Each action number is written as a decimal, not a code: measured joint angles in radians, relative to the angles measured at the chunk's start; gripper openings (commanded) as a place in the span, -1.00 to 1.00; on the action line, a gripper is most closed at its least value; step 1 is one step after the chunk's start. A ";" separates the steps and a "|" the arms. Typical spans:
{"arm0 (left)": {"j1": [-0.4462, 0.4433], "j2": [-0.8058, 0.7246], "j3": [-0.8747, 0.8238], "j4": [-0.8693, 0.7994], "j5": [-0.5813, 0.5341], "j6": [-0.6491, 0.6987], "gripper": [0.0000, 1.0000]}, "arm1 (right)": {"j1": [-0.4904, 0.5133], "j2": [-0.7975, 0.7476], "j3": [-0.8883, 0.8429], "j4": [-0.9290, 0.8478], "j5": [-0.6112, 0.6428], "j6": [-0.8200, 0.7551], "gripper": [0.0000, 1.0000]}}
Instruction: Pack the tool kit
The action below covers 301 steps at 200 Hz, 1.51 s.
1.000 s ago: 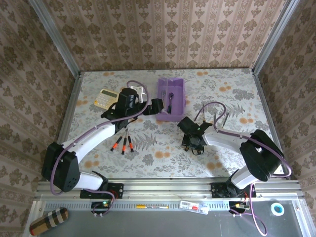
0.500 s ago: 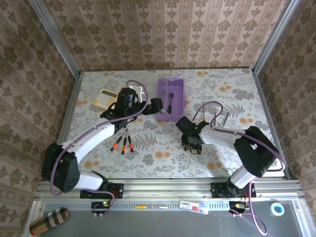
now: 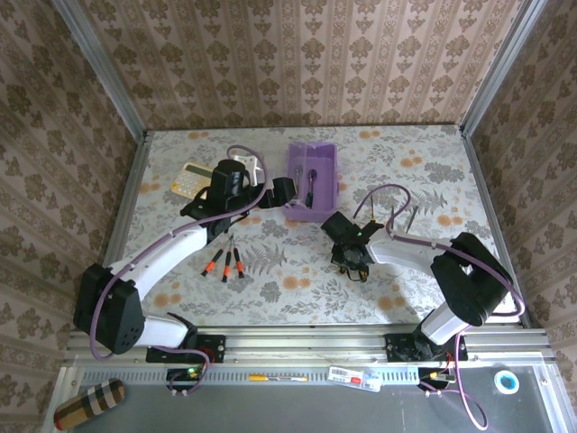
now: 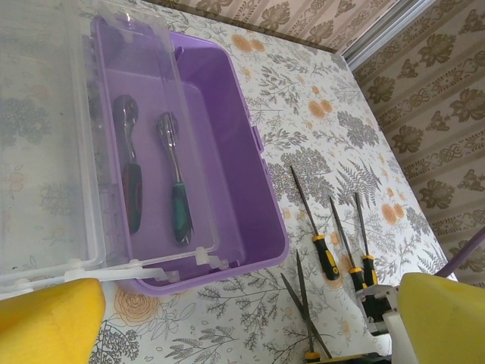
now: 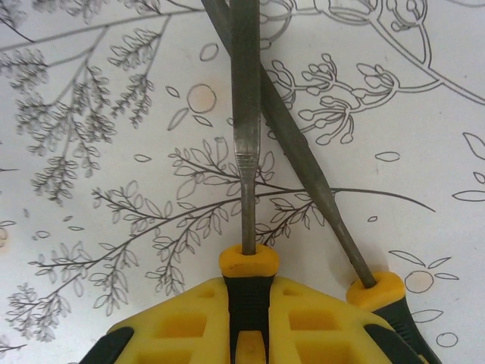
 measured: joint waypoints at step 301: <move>0.267 -0.044 0.000 -0.032 -0.081 0.036 1.00 | -0.166 0.686 1.137 -0.044 -0.392 -0.357 -0.78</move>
